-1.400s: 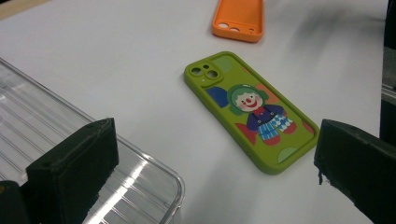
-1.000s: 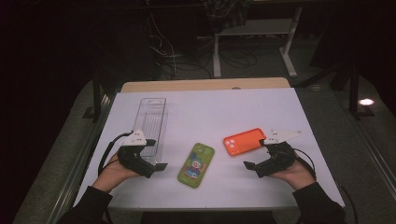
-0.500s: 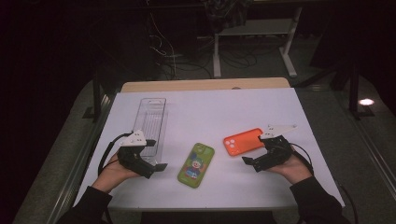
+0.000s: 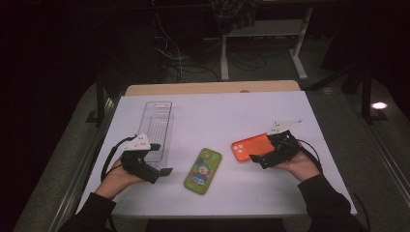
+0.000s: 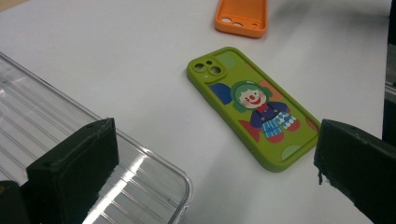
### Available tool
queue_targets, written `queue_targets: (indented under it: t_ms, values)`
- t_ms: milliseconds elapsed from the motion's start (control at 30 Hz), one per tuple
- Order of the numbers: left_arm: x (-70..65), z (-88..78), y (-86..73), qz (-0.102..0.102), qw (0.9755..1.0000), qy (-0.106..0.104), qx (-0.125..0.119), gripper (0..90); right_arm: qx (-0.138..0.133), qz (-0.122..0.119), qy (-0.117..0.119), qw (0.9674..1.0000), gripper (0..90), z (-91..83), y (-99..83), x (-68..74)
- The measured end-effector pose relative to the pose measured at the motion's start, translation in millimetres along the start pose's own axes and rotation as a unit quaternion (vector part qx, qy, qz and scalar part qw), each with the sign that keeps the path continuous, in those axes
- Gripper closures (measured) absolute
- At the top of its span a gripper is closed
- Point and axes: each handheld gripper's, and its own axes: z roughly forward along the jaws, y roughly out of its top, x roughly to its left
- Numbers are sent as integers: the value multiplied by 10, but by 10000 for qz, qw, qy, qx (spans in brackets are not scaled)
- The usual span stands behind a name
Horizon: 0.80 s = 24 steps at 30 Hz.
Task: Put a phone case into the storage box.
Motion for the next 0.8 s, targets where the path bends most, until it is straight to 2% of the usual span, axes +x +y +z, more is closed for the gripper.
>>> queue_targets:
  t_ms: [400,567,600,633,800]
  values:
    - [5,-20,-3,47,10000,4,19,0,61,4,-61,10000,2,55,127,-181]
    - [-3,-26,1,7,10000,-2,-22,0,110,32,-126,9999,26,103,188,-274]
    - [-5,-25,1,0,10000,-9,-11,0,136,98,-141,9998,32,115,200,-282]
    - [-9,-25,2,-1,10000,-7,-11,0,133,57,-162,9998,39,126,211,-306]
    - [0,-24,0,10,10000,-19,-40,0,148,193,-181,9995,98,157,280,-392]
